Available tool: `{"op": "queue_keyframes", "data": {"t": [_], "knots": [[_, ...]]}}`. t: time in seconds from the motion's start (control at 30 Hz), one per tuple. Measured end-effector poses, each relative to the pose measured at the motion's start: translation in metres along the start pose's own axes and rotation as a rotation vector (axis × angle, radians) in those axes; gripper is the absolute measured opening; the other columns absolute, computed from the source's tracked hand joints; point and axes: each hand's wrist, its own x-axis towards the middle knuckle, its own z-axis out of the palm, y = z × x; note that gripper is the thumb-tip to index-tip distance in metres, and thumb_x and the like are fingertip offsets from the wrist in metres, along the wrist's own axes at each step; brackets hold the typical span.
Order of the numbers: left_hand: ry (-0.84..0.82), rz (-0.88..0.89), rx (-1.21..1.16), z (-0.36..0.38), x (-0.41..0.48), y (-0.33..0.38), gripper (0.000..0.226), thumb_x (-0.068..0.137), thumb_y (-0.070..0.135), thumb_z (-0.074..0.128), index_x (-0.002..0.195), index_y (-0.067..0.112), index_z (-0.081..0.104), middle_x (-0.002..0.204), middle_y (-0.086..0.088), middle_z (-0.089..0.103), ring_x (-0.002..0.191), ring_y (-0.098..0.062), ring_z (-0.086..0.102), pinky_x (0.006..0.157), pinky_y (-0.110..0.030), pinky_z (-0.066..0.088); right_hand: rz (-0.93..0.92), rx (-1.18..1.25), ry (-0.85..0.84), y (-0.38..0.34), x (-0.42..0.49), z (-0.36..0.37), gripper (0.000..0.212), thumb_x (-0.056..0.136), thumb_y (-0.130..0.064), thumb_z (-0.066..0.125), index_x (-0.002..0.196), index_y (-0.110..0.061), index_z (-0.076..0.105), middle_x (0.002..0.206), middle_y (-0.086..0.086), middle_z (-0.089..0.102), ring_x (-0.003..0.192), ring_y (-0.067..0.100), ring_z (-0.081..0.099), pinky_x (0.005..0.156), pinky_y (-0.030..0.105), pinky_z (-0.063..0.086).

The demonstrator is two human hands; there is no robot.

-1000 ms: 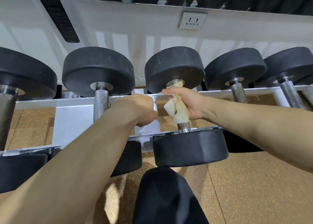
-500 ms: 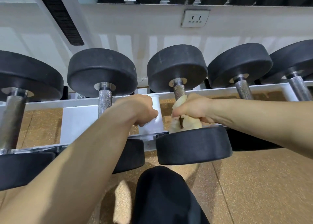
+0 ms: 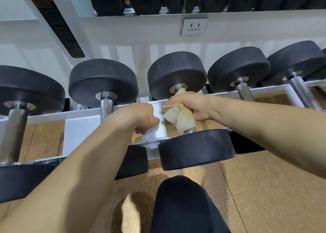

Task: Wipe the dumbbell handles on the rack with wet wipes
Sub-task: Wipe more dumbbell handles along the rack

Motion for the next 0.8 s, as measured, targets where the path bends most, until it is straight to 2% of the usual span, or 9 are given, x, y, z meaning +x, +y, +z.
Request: {"op": "queue_keyframes", "data": {"t": [0.17, 0.27, 0.33, 0.4, 0.47, 0.53, 0.67, 0.73, 0.8], "knots": [[-0.001, 0.001, -0.013, 0.001, -0.002, 0.0, 0.04, 0.102, 0.032, 0.047, 0.09, 0.005, 0.074, 0.082, -0.005, 0.077, 0.084, -0.024, 0.073, 0.085, -0.037, 0.055, 0.07, -0.256, -0.106, 0.008, -0.014, -0.009, 0.006, 0.09, -0.013, 0.073, 0.087, -0.011, 0.069, 0.084, 0.006, 0.075, 0.079, 0.018, 0.072, 0.087, 0.036, 0.057], [0.032, 0.006, 0.013, 0.001, -0.003, -0.001, 0.039, 0.1, 0.033, 0.048, 0.085, 0.008, 0.073, 0.081, -0.003, 0.076, 0.083, -0.025, 0.071, 0.085, -0.038, 0.056, 0.042, -0.606, -0.104, 0.019, -0.033, -0.017, 0.02, 0.085, -0.037, 0.08, 0.074, -0.02, 0.073, 0.074, -0.002, 0.073, 0.067, 0.011, 0.068, 0.068, 0.027, 0.055], [0.13, 0.019, -0.007, 0.001, -0.006, 0.0, 0.038, 0.099, 0.037, 0.049, 0.084, 0.008, 0.069, 0.085, -0.005, 0.073, 0.081, -0.025, 0.068, 0.083, -0.039, 0.057, -0.031, -0.759, -0.053, 0.017, -0.051, -0.023, 0.034, 0.075, -0.056, 0.081, 0.083, -0.023, 0.076, 0.083, -0.005, 0.077, 0.077, 0.012, 0.072, 0.077, 0.028, 0.055], [0.264, 0.049, -0.171, 0.001, -0.008, 0.004, 0.041, 0.098, 0.041, 0.051, 0.089, 0.005, 0.068, 0.087, -0.006, 0.074, 0.082, -0.026, 0.068, 0.082, -0.041, 0.057, -0.041, -0.721, -0.018, 0.009, -0.063, -0.037, 0.056, 0.067, -0.069, 0.075, 0.099, -0.022, 0.077, 0.1, -0.003, 0.078, 0.095, 0.016, 0.074, 0.092, 0.034, 0.055], [0.282, 0.082, -0.461, 0.001, -0.012, 0.016, 0.041, 0.097, 0.046, 0.055, 0.092, 0.008, 0.071, 0.084, 0.001, 0.076, 0.083, -0.022, 0.07, 0.077, -0.036, 0.057, -0.071, -0.672, 0.042, 0.0, -0.07, -0.053, 0.063, 0.068, -0.072, 0.071, 0.104, -0.021, 0.075, 0.106, 0.001, 0.077, 0.095, 0.017, 0.073, 0.09, 0.037, 0.054], [0.141, 0.1, -0.667, 0.001, -0.017, 0.031, 0.039, 0.094, 0.05, 0.06, 0.098, 0.013, 0.072, 0.088, 0.005, 0.076, 0.086, -0.018, 0.072, 0.074, -0.032, 0.056, -0.058, -0.625, 0.006, -0.003, -0.072, -0.06, 0.058, 0.078, -0.065, 0.069, 0.107, -0.014, 0.072, 0.103, 0.005, 0.077, 0.087, 0.019, 0.074, 0.082, 0.037, 0.054], [-0.112, 0.092, -0.81, 0.004, -0.015, 0.047, 0.041, 0.086, 0.057, 0.067, 0.1, 0.019, 0.074, 0.085, 0.005, 0.074, 0.081, -0.013, 0.07, 0.076, -0.032, 0.059, -0.113, -0.477, -0.021, 0.011, -0.063, -0.051, 0.026, 0.096, -0.015, 0.067, 0.117, -0.001, 0.066, 0.078, 0.007, 0.071, 0.066, 0.015, 0.068, 0.072, 0.031, 0.053], [-0.061, 0.079, -0.878, 0.009, -0.01, 0.048, 0.032, 0.087, 0.045, 0.074, 0.09, 0.014, 0.072, 0.079, 0.001, 0.071, 0.077, -0.014, 0.068, 0.076, -0.034, 0.062, -0.165, -0.397, 0.039, 0.015, -0.057, -0.048, 0.018, 0.093, -0.002, 0.067, 0.111, -0.001, 0.066, 0.071, 0.011, 0.07, 0.059, 0.013, 0.066, 0.072, 0.031, 0.058], [0.071, 0.04, -0.884, 0.014, -0.006, 0.047, 0.021, 0.087, 0.025, 0.079, 0.088, 0.009, 0.065, 0.079, -0.006, 0.066, 0.071, -0.017, 0.065, 0.07, -0.035, 0.064, -0.175, -0.351, 0.048, 0.014, -0.056, -0.047, 0.012, 0.092, -0.002, 0.069, 0.103, -0.004, 0.067, 0.076, 0.013, 0.072, 0.06, 0.013, 0.067, 0.071, 0.03, 0.059]]}}
